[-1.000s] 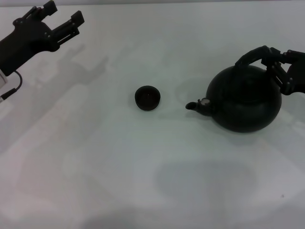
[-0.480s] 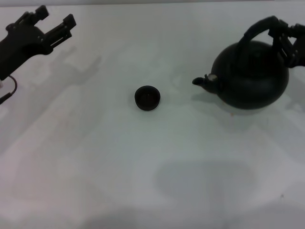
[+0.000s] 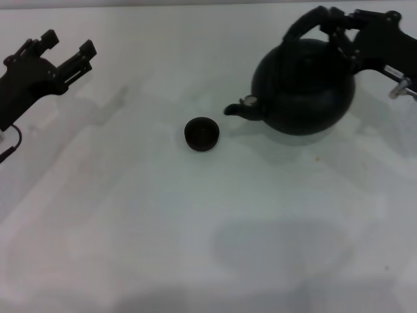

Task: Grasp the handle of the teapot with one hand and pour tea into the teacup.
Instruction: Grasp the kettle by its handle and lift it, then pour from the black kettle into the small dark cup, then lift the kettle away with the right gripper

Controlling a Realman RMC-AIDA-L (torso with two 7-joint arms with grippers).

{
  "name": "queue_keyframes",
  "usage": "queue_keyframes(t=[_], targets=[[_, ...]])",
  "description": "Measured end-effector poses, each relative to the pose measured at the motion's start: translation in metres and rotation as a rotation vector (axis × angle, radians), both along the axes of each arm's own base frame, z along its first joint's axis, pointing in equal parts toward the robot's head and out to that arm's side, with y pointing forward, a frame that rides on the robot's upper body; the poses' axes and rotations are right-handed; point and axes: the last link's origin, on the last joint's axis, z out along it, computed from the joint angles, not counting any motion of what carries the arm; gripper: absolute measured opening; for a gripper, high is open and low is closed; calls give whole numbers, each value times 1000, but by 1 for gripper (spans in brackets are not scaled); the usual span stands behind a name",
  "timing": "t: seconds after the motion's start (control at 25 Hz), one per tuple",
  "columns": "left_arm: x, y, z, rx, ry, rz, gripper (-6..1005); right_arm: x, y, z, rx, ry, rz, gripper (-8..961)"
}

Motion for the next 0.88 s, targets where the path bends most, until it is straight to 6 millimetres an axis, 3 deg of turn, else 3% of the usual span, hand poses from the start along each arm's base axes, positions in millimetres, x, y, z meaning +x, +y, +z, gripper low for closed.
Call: queue_keyframes(t=[0.28,0.88], targets=[[-5,-7,-3,6,-14,14,863,-24,11,-12,-15,-113,69,130],[-10,-13,-7,-7,-23,31,863,-50,27,-27,54,-319,125,129]])
